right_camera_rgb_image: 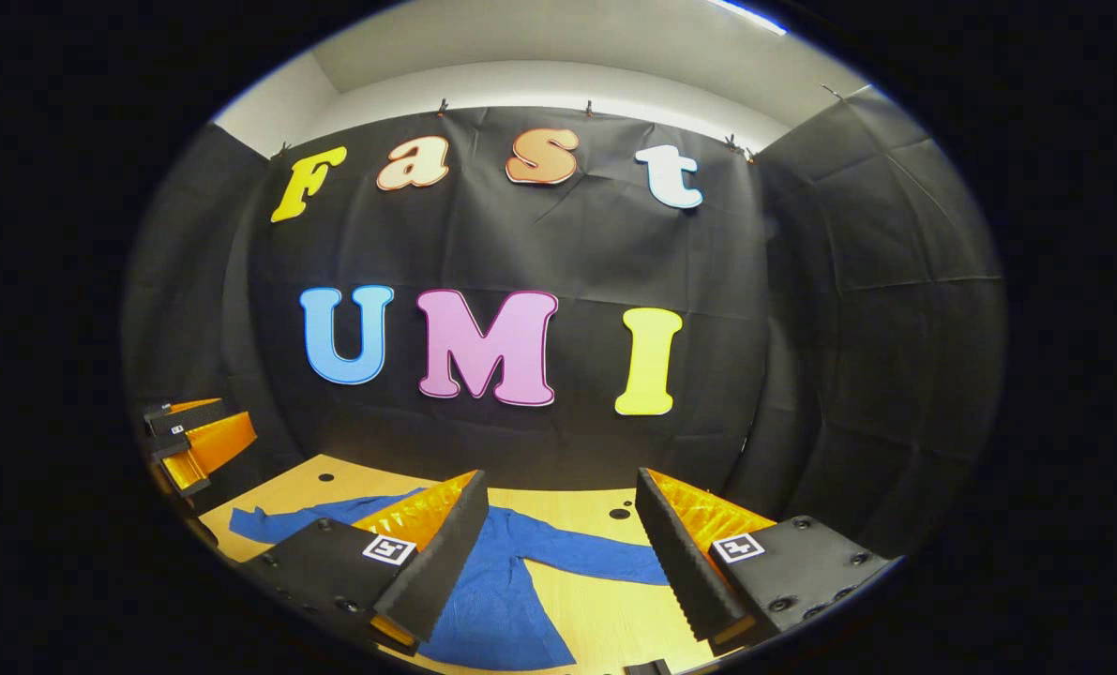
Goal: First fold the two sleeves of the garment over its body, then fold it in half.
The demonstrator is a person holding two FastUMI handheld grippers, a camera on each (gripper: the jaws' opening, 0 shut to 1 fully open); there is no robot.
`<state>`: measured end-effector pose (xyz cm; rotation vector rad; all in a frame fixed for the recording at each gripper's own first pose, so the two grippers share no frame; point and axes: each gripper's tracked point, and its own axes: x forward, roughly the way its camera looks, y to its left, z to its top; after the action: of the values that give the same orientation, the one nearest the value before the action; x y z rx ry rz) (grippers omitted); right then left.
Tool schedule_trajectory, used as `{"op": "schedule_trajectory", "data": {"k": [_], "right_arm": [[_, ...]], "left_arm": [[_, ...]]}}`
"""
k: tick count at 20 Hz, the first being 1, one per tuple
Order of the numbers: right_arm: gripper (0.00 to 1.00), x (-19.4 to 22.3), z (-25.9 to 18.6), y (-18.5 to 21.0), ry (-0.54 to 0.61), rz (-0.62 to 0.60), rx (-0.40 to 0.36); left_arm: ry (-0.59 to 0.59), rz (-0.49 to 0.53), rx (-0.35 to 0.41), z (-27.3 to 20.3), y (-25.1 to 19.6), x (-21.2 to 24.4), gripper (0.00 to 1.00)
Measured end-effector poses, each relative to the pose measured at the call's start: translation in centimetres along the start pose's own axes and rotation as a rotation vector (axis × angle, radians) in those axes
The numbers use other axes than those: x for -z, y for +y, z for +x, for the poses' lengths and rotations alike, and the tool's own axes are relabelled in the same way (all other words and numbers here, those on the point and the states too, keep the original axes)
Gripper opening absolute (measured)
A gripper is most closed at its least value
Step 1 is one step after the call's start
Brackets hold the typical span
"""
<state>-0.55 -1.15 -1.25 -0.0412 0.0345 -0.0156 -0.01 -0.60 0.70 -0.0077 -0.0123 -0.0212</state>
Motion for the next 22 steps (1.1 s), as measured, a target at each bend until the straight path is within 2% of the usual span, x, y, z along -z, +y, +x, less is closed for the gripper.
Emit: {"op": "schedule_trajectory", "data": {"k": [5, 18, 22], "right_arm": [[0.95, 0.8, 0.0, -0.7, 0.026, 0.009, 0.013], [0.95, 0.3, 0.1, -4.1, 0.01, 0.008, 0.099], [0.95, -0.5, 0.6, -5.2, -0.007, -0.048, 0.114]], "left_arm": [[0.001, 0.041, -0.01, -0.2, 0.6, 0.1, 0.8], [0.027, 0.043, -0.005, -0.2, 1.3, 0.8, 0.8], [0.02, 0.021, -0.005, -0.4, 1.6, 0.9, 0.8]]}}
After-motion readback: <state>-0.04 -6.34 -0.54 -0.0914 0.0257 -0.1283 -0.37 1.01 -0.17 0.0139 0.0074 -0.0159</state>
